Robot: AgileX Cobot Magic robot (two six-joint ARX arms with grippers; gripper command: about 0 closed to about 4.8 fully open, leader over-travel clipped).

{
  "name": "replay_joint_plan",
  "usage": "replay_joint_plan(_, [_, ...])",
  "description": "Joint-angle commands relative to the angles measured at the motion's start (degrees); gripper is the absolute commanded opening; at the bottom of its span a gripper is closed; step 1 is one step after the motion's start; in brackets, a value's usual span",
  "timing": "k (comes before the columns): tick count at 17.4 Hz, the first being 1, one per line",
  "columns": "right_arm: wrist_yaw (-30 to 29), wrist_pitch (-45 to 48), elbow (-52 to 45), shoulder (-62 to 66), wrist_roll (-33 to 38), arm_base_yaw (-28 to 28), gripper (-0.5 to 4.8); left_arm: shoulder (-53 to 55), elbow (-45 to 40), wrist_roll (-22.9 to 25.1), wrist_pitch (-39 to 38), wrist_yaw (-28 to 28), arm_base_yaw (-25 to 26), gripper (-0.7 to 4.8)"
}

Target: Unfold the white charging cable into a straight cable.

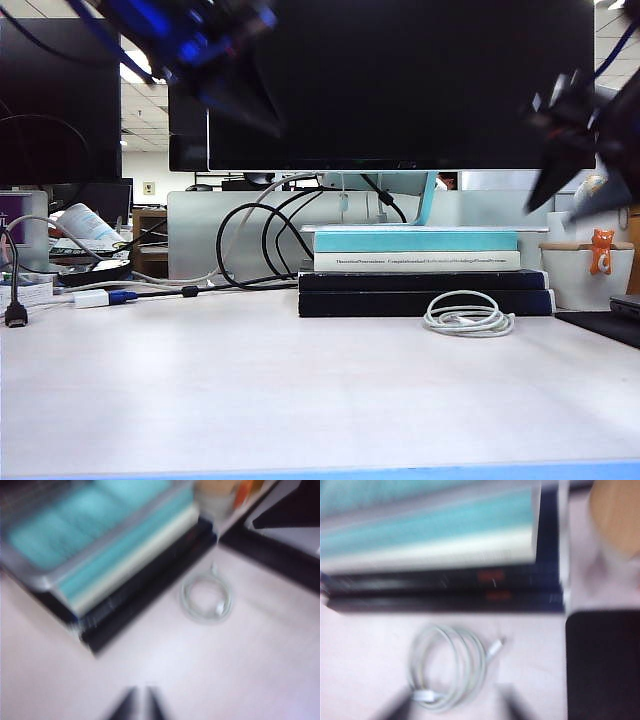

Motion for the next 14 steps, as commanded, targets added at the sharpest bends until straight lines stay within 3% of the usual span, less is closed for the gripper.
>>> replay_joint_plan(1, [-0.9,-4.3,4.1,5.5,-0.2,0.0,3.13,5.4,5.4,-0.2,-6.4,0.4,-0.7,2.04])
replay_joint_plan(2, [-0.9,-4.5,4.7,6.5,-0.2,0.1,3.48,5.7,5.4,0.9,-5.7,2.2,-0.8,2.41])
replay_joint_plan(3, [-1.1,-3.8,4.8,7.5,-0.2,0.1,3.49,6.1,5.4,0.9,-4.6,3.8,-1.7,2.62])
replay_joint_plan(5, [-2.3,-4.1,5.4,9.8,0.0,0.4,3.61,6.2,5.7,0.7,-3.8,4.2,-3.1,2.69])
replay_joint_plan(6, [-2.6,-4.2,5.5,11.0,0.0,0.9,3.93,6.3,5.7,0.7,-3.6,4.2,-4.2,2.69])
replay_joint_plan(9, [-2.6,-4.6,7.4,15.0,0.1,3.7,3.93,7.0,5.7,0.3,-2.9,4.0,-6.3,2.69])
replay_joint_plan(14, [5.6,-6.1,9.0,17.3,-1.7,7.6,4.02,7.4,5.7,-0.7,-4.3,4.2,-6.3,2.69])
